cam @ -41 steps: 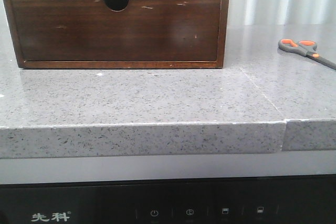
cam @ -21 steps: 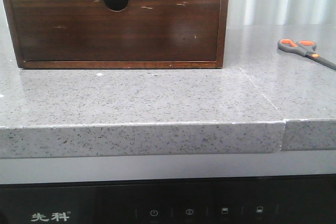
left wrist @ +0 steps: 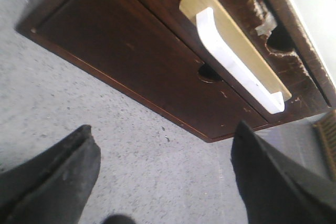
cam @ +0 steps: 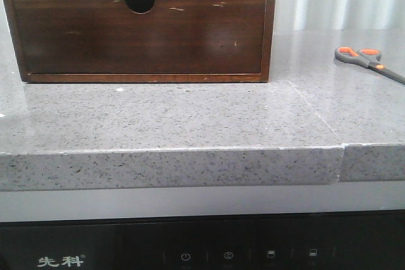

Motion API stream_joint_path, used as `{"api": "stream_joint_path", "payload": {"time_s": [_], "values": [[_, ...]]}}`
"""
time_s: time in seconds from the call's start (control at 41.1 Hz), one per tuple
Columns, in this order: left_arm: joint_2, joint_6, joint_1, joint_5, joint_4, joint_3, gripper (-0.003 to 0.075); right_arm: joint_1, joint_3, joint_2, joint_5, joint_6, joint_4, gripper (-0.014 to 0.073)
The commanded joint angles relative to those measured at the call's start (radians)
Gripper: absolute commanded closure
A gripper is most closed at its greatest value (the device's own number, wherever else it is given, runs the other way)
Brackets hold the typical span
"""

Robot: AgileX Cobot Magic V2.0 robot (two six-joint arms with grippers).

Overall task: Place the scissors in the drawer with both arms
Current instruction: 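Hook the left gripper around the white drawer handle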

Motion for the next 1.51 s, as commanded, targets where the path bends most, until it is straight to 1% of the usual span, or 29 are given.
{"api": "stream_joint_path", "payload": {"time_s": [0.0, 0.097, 0.17, 0.389, 0.633, 0.803, 1.022, 1.095, 1.363, 1.485], "values": [[0.071, 0.161, -0.001, 0.034, -0.255, -0.038, 0.0209, -0.005, -0.03, 0.003, -0.06, -0.008, -0.006, -0.0009], [0.147, 0.327, -0.001, 0.11, -0.451, -0.038, 0.0209, -0.005, -0.03, 0.003, -0.06, -0.008, -0.006, -0.0009], [0.202, 0.422, -0.001, 0.175, -0.581, -0.038, 0.0209, -0.005, -0.03, 0.003, -0.06, -0.008, -0.006, -0.0009], [0.317, 0.446, -0.001, 0.283, -0.58, -0.108, 0.021, -0.005, -0.03, 0.003, -0.059, -0.008, -0.006, -0.0009], [0.433, 0.446, -0.001, 0.375, -0.58, -0.234, 0.021, -0.005, -0.03, 0.003, -0.06, -0.008, -0.006, -0.0009], [0.515, 0.446, -0.001, 0.418, -0.58, -0.313, 0.021, -0.005, -0.03, 0.003, -0.06, -0.008, -0.006, -0.0009], [0.573, 0.446, -0.001, 0.422, -0.58, -0.376, 0.0212, -0.005, -0.03, 0.003, -0.06, -0.008, -0.006, -0.0009], [0.583, 0.446, -0.001, 0.422, -0.58, -0.39, 0.0246, -0.005, -0.03, 0.003, -0.06, -0.008, -0.006, -0.0009], [0.587, 0.446, -0.001, 0.422, -0.58, -0.395, 0.052, -0.005, -0.03, 0.003, -0.059, -0.008, -0.006, -0.0009], [0.587, 0.446, -0.001, 0.435, -0.58, -0.395, 0.0601, -0.005, -0.03, 0.003, -0.059, -0.008, -0.006, -0.0009]]}}
